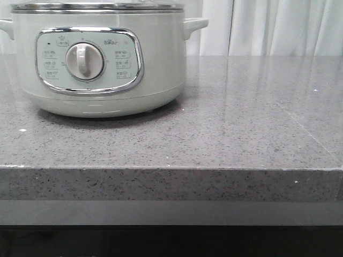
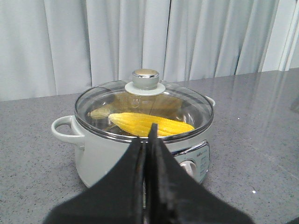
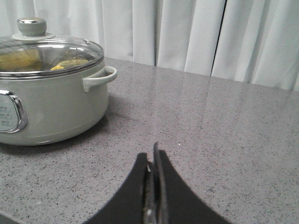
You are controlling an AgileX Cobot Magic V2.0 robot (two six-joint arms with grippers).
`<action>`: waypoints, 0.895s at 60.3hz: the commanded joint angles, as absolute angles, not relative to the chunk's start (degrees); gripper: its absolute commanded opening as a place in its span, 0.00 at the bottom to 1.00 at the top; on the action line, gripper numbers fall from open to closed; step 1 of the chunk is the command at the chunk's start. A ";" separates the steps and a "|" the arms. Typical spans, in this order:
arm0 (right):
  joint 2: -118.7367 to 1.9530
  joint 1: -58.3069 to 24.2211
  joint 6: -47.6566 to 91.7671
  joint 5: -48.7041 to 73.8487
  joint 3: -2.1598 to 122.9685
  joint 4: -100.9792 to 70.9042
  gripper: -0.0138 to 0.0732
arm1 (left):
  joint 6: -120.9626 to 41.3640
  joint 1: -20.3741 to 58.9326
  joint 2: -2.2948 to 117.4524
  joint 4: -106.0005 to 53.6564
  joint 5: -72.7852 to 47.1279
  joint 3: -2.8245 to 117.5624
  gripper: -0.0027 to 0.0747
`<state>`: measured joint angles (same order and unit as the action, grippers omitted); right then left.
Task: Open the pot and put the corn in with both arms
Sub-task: 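Release the lid knob and raise the left gripper away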
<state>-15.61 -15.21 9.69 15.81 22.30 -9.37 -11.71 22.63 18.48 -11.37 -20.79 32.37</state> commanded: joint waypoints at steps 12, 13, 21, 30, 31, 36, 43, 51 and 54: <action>-16.07 -14.92 10.33 10.94 23.67 -9.07 0.08 | -11.87 22.75 19.06 -12.30 -15.80 33.84 0.01; -16.07 -14.92 10.33 10.94 23.67 -9.07 0.08 | -11.87 22.75 19.06 -12.30 -15.67 33.84 0.01; -16.07 -14.92 10.33 10.94 23.67 -9.07 0.08 | -11.87 22.75 18.92 -10.28 -15.58 33.49 0.01; -16.07 -14.92 10.33 10.94 23.67 -9.07 0.08 | -11.22 20.64 16.39 -9.20 -15.18 30.65 0.01; -16.07 -14.92 10.33 10.94 23.67 -9.07 0.08 | -10.75 20.05 15.88 -9.20 -15.10 30.05 0.01; -16.07 -14.92 10.33 10.94 23.67 -9.07 0.08 | -7.53 17.28 13.36 -8.01 -14.40 27.23 0.01; -16.07 -14.92 10.33 10.94 23.67 -9.07 0.08 | -5.49 12.79 8.74 -7.63 -13.81 22.90 0.01; -16.07 -14.92 10.33 10.94 23.67 -9.07 0.08 | -5.49 7.67 2.82 -6.78 -13.14 17.20 0.01; -16.07 -14.92 10.33 10.94 23.67 -9.07 0.08 | -5.49 6.25 1.02 -6.78 -12.33 15.07 0.01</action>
